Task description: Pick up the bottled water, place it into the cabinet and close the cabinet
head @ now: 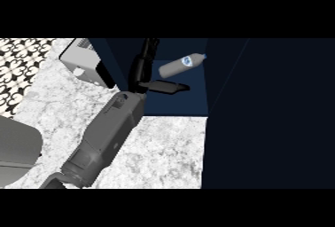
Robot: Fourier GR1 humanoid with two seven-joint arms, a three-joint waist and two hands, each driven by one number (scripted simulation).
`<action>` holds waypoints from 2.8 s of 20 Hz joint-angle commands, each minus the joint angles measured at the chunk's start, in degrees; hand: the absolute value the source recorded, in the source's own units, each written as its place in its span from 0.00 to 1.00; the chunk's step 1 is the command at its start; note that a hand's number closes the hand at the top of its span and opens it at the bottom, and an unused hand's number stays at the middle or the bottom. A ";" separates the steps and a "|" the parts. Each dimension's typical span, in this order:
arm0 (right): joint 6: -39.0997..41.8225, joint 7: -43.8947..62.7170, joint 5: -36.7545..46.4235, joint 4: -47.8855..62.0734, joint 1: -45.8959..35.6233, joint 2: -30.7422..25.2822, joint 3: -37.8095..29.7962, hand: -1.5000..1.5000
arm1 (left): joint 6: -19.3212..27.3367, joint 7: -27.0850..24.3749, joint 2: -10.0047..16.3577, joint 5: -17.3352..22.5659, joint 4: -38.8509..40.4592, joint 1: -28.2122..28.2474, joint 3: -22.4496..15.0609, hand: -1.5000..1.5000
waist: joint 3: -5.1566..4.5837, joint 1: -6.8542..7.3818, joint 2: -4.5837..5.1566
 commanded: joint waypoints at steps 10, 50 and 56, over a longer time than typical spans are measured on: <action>-1.08 0.73 0.34 -4.23 3.68 -0.44 1.42 0.00 | 2.80 9.13 1.47 4.67 -33.64 24.07 -8.90 0.00 | -0.13 3.51 -1.42; 5.91 21.52 16.33 -10.49 -10.32 -0.84 23.90 1.00 | -11.33 8.18 30.02 16.98 -104.57 96.52 -2.05 0.00 | -0.41 4.26 0.42; 2.51 30.20 13.49 -4.72 -22.64 5.68 21.10 1.00 | -17.90 6.87 32.30 22.82 -102.48 99.59 5.11 0.00 | -0.42 4.03 0.55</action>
